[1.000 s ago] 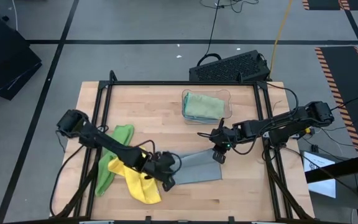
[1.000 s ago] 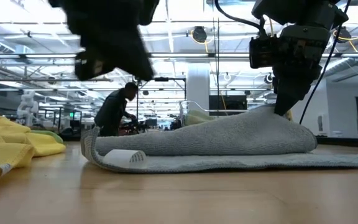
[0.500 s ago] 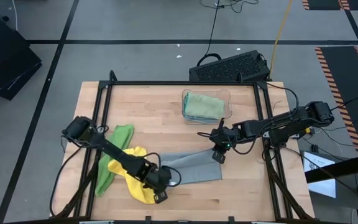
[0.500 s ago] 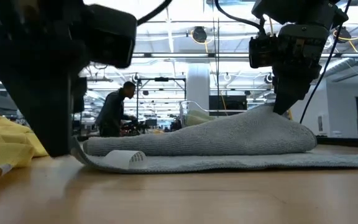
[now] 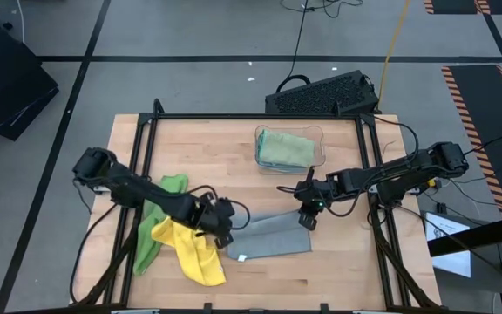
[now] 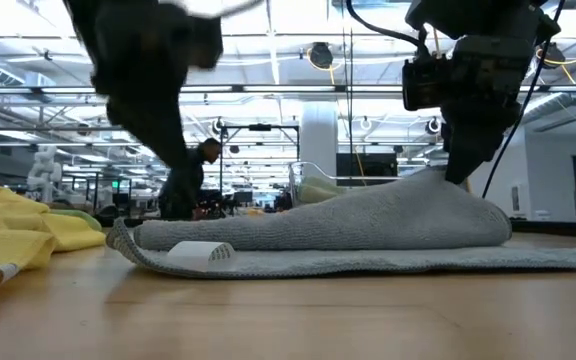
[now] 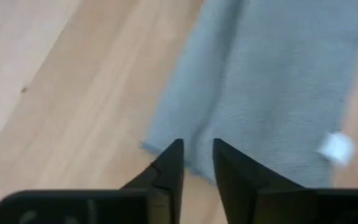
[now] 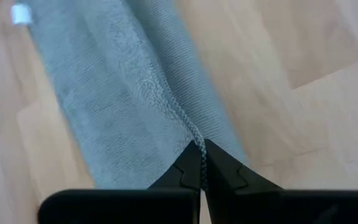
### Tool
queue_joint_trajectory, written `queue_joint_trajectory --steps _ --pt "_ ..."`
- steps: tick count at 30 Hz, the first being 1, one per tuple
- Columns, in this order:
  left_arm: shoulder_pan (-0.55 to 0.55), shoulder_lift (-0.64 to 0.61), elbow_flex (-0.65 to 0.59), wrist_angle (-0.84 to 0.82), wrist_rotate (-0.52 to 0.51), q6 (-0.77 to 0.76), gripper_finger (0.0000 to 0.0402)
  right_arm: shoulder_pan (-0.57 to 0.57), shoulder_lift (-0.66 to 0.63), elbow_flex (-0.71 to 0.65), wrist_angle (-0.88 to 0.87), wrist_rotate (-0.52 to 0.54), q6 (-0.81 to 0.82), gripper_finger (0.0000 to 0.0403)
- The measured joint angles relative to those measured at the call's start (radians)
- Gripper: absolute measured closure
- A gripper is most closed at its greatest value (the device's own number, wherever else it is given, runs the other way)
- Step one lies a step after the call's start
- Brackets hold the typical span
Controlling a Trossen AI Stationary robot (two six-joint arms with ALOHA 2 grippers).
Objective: Fold microfiber towels
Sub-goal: Fold the gray towel
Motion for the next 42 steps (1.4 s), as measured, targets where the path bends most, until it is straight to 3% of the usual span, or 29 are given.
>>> queue_joint_trajectory --steps 4,8,15,21,29,33,37,42 --pt "0.058 0.002 -0.103 0.151 0.152 0.020 0.0282 0.030 0.000 0.000 -0.002 -0.009 -0.002 0.0403" --pt "0.077 0.002 -0.172 0.209 0.252 -0.055 0.0281 0.062 0.000 0.000 -0.007 -0.039 -0.009 0.0403" --pt "0.068 0.000 -0.178 0.310 0.264 -0.093 0.0326 0.104 0.000 0.000 -0.008 -0.062 -0.029 0.0403" --pt "0.054 0.015 -0.179 0.363 0.211 -0.160 0.0359 0.137 0.000 0.000 -0.009 -0.089 -0.084 0.0403" --pt "0.031 0.014 -0.178 0.405 0.221 -0.222 0.0376 0.166 0.000 0.000 -0.009 -0.113 -0.142 0.0399" --pt "0.022 0.014 -0.178 0.476 0.276 -0.249 0.0374 0.179 0.000 0.000 -0.008 -0.121 -0.172 0.0377" --pt "0.010 0.014 -0.178 0.570 0.368 -0.261 0.0375 0.188 0.000 0.000 0.009 -0.218 -0.193 0.0344" --pt "-0.006 0.014 -0.178 0.593 0.335 -0.275 0.0380 0.201 0.000 0.000 0.002 -0.213 -0.188 0.0304"
